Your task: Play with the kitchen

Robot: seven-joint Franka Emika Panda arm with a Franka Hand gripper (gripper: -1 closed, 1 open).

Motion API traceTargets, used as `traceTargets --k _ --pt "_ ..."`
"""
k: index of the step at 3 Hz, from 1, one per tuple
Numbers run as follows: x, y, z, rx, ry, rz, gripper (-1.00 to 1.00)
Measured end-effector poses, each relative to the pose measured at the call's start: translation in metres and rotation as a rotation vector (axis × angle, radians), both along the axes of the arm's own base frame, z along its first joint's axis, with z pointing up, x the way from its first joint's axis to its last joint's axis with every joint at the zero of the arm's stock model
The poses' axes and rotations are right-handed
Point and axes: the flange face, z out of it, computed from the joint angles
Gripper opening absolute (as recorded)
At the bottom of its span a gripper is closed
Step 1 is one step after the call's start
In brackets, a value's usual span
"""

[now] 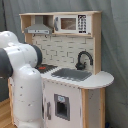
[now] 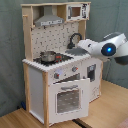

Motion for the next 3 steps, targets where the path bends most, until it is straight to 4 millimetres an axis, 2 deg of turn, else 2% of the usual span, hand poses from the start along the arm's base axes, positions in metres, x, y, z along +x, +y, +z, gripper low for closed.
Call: traceTargets --k 2,3 --pt "0.001 -0.032 0.015 -0.040 0.215 0.046 1.00" --pt "0.001 -0.048 0.010 -0.057 0.338 0.094 1.00"
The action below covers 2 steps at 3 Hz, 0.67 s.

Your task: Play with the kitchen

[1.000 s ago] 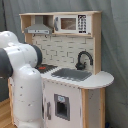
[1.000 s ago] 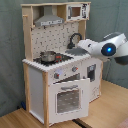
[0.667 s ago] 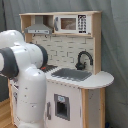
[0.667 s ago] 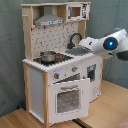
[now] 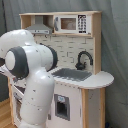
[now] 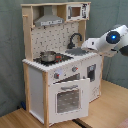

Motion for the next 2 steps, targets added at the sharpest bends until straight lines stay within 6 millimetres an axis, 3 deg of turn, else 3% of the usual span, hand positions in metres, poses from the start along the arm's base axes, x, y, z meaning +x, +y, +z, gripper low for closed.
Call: traceTargets --k 2 --pt "0.012 -0.020 -0.032 0.009 0.205 0.123 1.00"
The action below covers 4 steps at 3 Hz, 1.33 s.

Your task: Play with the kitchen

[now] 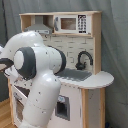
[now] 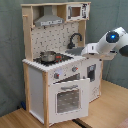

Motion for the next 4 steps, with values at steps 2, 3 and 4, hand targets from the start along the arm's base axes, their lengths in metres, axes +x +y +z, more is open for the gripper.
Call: traceTargets --k 2,3,4 --pt "0.020 -0.014 -0.016 0.015 0.145 0.135 1.00" --pt "0.032 -0.023 -0.013 0.013 0.201 0.200 1.00" --pt "0.040 -0.034 -0.025 0.025 0.266 0.265 1.00"
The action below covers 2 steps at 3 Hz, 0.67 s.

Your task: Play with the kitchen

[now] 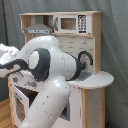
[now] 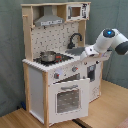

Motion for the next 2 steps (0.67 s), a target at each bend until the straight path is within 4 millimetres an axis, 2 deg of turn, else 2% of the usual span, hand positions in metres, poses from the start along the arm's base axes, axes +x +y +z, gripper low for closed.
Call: traceTargets --k 1,2 --pt "-0.003 -0.003 -0.030 0.025 0.044 0.044 1.00" --pt "0.003 -0.008 -0.053 0.053 0.071 0.066 1.00"
